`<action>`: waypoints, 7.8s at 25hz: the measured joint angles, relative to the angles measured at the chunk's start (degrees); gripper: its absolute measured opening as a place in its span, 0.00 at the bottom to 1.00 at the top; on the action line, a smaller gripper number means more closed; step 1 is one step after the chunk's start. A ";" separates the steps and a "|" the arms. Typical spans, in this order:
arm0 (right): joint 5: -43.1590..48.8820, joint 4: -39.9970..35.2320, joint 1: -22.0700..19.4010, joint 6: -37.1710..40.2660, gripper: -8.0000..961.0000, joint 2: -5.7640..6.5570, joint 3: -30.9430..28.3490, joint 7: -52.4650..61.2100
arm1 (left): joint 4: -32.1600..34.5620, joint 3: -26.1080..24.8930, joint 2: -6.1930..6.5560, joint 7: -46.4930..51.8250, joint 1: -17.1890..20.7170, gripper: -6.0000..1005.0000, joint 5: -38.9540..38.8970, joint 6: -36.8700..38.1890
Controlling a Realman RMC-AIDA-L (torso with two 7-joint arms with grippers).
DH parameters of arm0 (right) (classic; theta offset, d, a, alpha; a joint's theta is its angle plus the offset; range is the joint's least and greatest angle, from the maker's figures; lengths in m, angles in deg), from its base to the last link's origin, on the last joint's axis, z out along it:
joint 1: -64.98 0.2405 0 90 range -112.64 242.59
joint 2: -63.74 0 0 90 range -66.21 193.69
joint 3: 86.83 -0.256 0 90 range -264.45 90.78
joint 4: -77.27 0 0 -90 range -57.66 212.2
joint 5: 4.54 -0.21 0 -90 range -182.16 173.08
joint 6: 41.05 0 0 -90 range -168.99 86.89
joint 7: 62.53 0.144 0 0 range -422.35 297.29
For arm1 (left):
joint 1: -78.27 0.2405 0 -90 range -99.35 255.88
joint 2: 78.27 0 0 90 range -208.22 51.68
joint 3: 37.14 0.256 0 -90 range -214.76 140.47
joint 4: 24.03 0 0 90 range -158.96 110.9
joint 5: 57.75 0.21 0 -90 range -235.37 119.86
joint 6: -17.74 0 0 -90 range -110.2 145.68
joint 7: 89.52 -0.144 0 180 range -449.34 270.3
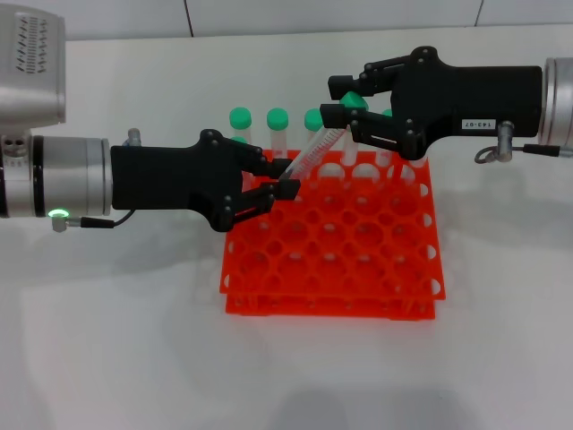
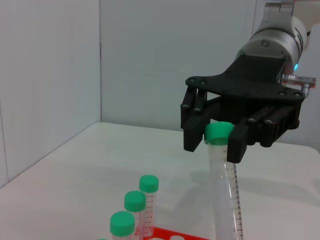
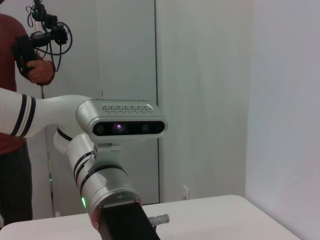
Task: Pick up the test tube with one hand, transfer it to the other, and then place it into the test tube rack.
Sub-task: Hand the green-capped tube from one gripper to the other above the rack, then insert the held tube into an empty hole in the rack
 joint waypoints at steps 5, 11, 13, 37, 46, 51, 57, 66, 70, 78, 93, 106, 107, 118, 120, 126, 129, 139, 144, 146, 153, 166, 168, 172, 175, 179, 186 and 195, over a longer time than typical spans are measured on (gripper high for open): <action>-0.01 -0.07 0.00 0.09 0.30 0.00 0.00 -0.01 | 0.01 0.00 0.00 0.00 -0.04 0.20 0.00 0.00; -0.14 -0.41 0.00 0.38 0.30 -0.04 0.00 -0.02 | -0.03 0.00 0.00 0.00 -0.19 0.20 0.01 -0.03; -0.40 -0.47 0.00 0.44 0.30 -0.07 0.12 -0.08 | -0.02 0.00 0.00 0.00 -0.21 0.20 0.01 -0.03; -0.94 -0.69 0.70 0.85 0.29 -0.08 1.49 -0.03 | -0.02 0.00 -0.56 -0.17 -0.56 0.20 0.09 -0.45; -1.16 -0.70 0.70 0.90 0.29 -0.09 1.54 -0.11 | -0.18 0.00 -0.62 -0.12 -0.90 0.20 0.08 -0.33; -1.21 -0.73 0.70 0.91 0.29 -0.08 1.54 -0.16 | -0.23 0.14 -0.62 -0.09 -0.86 0.20 0.03 -0.33; -1.22 -0.77 0.76 0.93 0.29 -0.08 1.54 -0.15 | -0.22 0.30 -0.62 -0.09 -0.46 0.20 -0.22 -0.36; -1.35 -1.09 0.87 0.92 0.29 -0.08 1.89 -0.23 | -0.24 0.52 -0.61 -0.08 -0.35 0.21 -0.02 -0.60; -1.36 -1.39 0.88 0.91 0.29 -0.03 2.28 -0.33 | -0.23 0.54 -0.61 -0.08 -0.34 0.21 0.03 -0.63; -1.36 -1.41 0.95 0.95 0.29 0.00 2.44 -0.32 | -0.19 0.61 -0.61 -0.08 -0.34 0.21 0.05 -0.63; -1.41 -1.50 1.49 0.93 0.28 0.00 2.92 -0.15 | -0.36 0.68 -0.79 -0.09 -0.34 0.22 0.02 -0.71; -1.45 -1.50 1.61 0.74 0.28 0.00 2.99 -0.02 | -0.45 0.71 -0.79 0.00 -0.34 0.23 0.09 -0.81; -1.45 -1.50 1.61 0.73 0.28 0.00 2.99 -0.02 | -0.48 0.71 -0.79 0.01 -0.33 0.23 0.09 -0.81; -1.45 -1.50 1.58 0.80 0.28 0.00 2.99 -0.01 | -0.48 0.72 -0.79 0.55 -0.27 0.63 0.09 -0.80; -1.45 -1.50 1.58 0.80 0.28 0.00 2.99 -0.01 | -0.46 1.06 -0.77 1.00 -0.25 0.63 0.09 -0.77; -1.45 -1.50 1.58 0.79 0.28 0.00 2.99 -0.02 | -0.05 1.48 -0.62 3.57 -0.30 0.65 0.10 -0.71; -1.44 -1.50 1.57 0.79 0.28 0.00 2.99 -0.06 | -0.02 1.33 -0.62 3.61 -0.26 0.71 0.12 -0.71; -1.41 -1.31 1.57 0.46 0.28 0.00 2.99 -0.02 | 3.83 1.53 -0.65 5.74 2.58 0.89 0.13 0.51; -1.41 -1.01 1.63 0.20 0.28 0.00 2.99 -0.01 | 10.39 1.58 -0.67 9.31 6.97 0.89 0.12 2.41; -1.41 -0.90 1.53 -0.02 0.28 0.00 2.99 0.01 | 13.35 1.58 -0.50 11.64 9.06 0.89 0.28 3.29; -1.42 -0.75 1.07 -0.48 0.28 -0.28 3.58 0.07 | 23.17 1.39 -0.33 21.45 14.44 0.89 5.45 6.21; -3.43 0.38 2.47 -8.00 0.28 -0.39 9.89 0.26 | 27.35 1.02 0.41 25.66 15.67 0.89 15.97 10.24; -3.61 1.14 3.91 -10.68 0.28 -0.45 11.45 0.47 | 27.46 0.97 0.52 25.28 15.93 0.89 16.09 10.27; -3.79 1.77 5.02 -12.76 0.28 -0.44 12.67 0.54 | 27.54 0.96 0.56 24.24 16.20 0.89 16.29 10.28; -4.28 2.66 5.80 -14.09 0.28 -0.44 13.29 0.56 | 27.55 0.96 0.58 24.03 16.18 0.89 16.31 10.25; -5.01 3.64 6.28 -15.63 0.28 -0.44 13.79 0.45 | 27.58 1.01 0.60 24.01 15.97 0.89 16.34 10.12; -5.03 5.52 6.92 -18.69 0.28 -0.44 13.86 0.28 | 27.32 1.17 0.62 24.00 15.72 0.89 16.38 9.87; -5.10 8.35 8.20 -20.58 0.28 -0.43 14.60 0.19 | 27.28 1.22 0.43 23.99 15.59 0.89 16.38 9.65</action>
